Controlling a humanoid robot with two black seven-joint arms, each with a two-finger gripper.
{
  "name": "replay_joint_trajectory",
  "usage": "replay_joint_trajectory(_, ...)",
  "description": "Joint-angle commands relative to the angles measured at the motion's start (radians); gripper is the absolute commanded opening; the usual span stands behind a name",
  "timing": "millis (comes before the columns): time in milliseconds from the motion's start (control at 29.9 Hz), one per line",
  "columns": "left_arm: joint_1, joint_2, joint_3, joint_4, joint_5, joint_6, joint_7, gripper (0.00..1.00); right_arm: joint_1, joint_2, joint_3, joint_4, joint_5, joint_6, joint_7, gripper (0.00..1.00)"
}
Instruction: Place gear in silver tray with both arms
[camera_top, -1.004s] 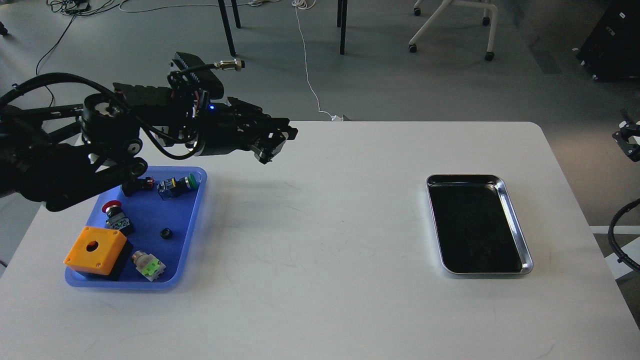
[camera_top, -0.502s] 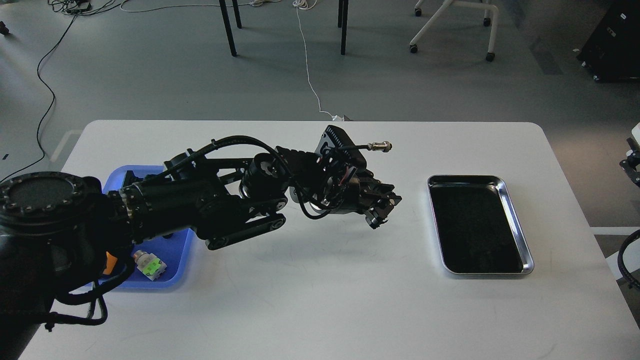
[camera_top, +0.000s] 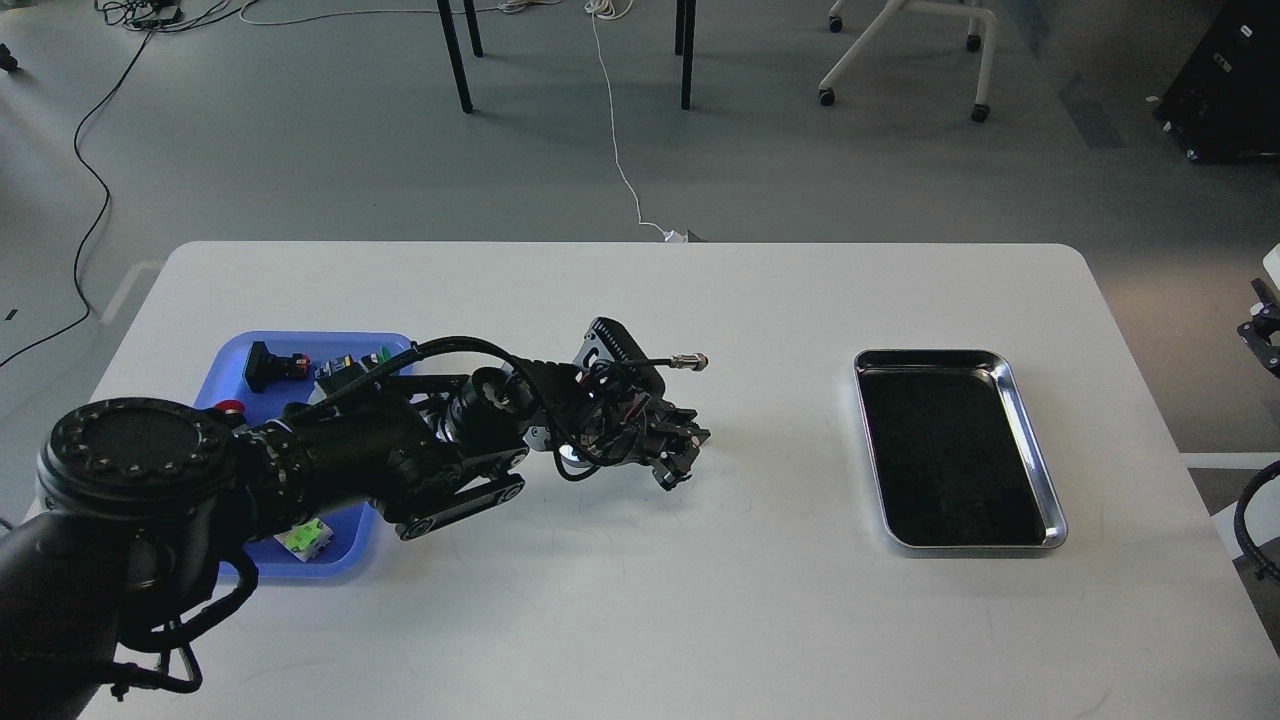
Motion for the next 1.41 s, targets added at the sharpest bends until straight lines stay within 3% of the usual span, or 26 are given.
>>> replay_joint_trajectory(0, 0.002, 0.0, -0.003, -0.01, -0.006, 0.0, -0.001, 0.2, 0.004, 0.0, -0.001, 0.0, -0.002, 0.0, 0.0, 1.0)
replay_joint_trajectory(201, -0.002, 0.0, -0.012, -0.021, -0.009, 0.0, -0.001, 0.23, 0.013, -0.008, -0.001, -0.003, -0.005, 0.0, -0.002, 1.0)
replay_joint_trajectory(268, -0.002, 0.0, -0.015, -0.021, -0.01, 0.0, -0.001, 0.31, 0.017, -0.008, -0.001, -0.003, -0.005, 0.0, -0.002, 1.0)
replay_joint_trajectory(368, -0.007, 0.0, -0.021, -0.042, -0.033, 0.002, -0.006, 0.52, 0.018, -0.008, -0.001, -0.002, -0.006, 0.0, -0.002, 1.0)
replay_joint_trajectory(502, -0.01, 0.0, -0.023, -0.096, -0.073, 0.0, -0.004, 0.56, 0.021, -0.008, -0.001, -0.002, -0.008, 0.0, -0.003, 1.0)
replay_joint_trajectory(636, -0.014, 0.0, -0.052, -0.116, -0.109, 0.002, -0.006, 0.68, 0.066, -0.009, -0.011, -0.003, -0.011, 0.0, -0.009, 1.0)
replay_joint_trajectory(736, -0.014, 0.0, -0.125, -0.119, -0.118, 0.019, -0.01, 0.77, 0.139, -0.024, -0.066, -0.002, -0.012, 0.0, -0.012, 1.0)
replay_joint_trajectory(836, -0.014, 0.0, -0.265, -0.167, -0.193, 0.011, -0.024, 0.79, 0.235, -0.043, -0.144, 0.0, -0.021, 0.0, -0.012, 1.0)
replay_joint_trajectory(1004, -0.014, 0.067, -0.49, -0.199, -0.505, -0.053, -0.026, 0.85, 0.447, -0.043, -0.325, 0.001, -0.118, 0.0, -0.012, 1.0)
replay_joint_trajectory(1171, -0.013, 0.208, -0.681, -0.19, -1.08, -0.209, -0.013, 0.91, 0.576, -0.029, -0.449, 0.015, -0.181, 0.0, -0.012, 1.0)
replay_joint_trajectory(1372, 0.022, 0.374, -0.71, -0.124, -1.643, -0.315, -0.001, 0.97, 0.659, 0.008, -0.495, 0.133, -0.352, 0.0, -0.014, 1.0)
